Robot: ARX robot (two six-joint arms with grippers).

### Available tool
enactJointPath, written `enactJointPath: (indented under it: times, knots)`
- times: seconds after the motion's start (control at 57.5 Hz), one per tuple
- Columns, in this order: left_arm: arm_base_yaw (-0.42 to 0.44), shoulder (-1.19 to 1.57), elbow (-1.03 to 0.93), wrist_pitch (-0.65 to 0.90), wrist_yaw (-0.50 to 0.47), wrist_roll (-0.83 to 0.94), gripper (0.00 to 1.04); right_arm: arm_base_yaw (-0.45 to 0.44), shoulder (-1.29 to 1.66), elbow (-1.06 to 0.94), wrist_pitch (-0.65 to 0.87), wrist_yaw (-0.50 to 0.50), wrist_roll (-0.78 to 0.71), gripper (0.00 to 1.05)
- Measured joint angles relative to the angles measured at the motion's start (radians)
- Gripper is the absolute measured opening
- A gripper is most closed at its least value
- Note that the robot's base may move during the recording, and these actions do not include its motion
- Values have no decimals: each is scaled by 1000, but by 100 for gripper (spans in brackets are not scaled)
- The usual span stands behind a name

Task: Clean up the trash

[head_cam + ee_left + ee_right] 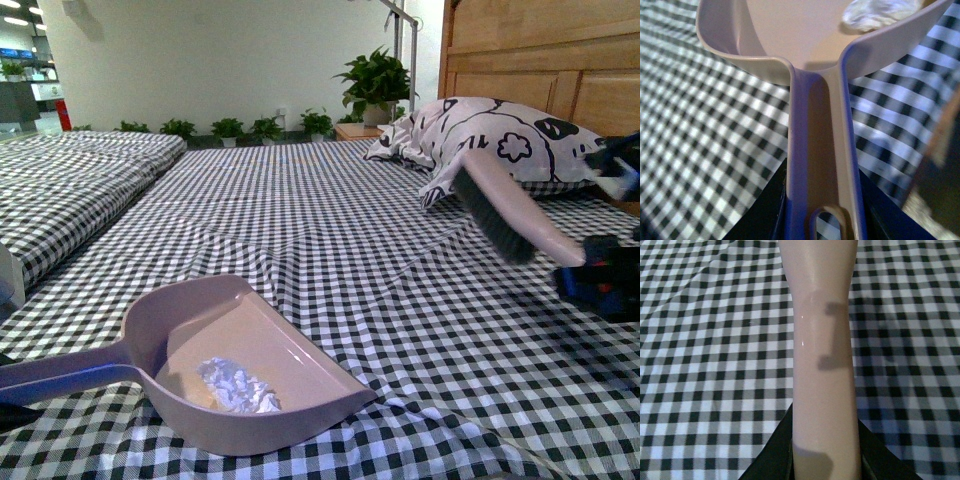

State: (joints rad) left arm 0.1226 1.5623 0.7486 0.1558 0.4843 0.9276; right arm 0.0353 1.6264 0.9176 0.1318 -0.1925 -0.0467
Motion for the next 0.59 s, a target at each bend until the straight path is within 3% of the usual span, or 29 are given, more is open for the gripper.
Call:
enactJointPath:
  times: [0.07,0.174,0.4,0.592]
  knots:
    - [1,-2,-20,200,-60,-216,27,-36,-44,-11,-27,-47,-3,19]
    - [4,-48,-8,296,-132,-410,27,-60,-130,-19,-64,-114,-3,19]
    - [-26,-174,11,299,-378,-612,27,-84,-372,-49,-129,-260,26,19]
    - [-100,-356,-23,278,-496,-682,27,-127,-559,-91,-188,-353,72,19]
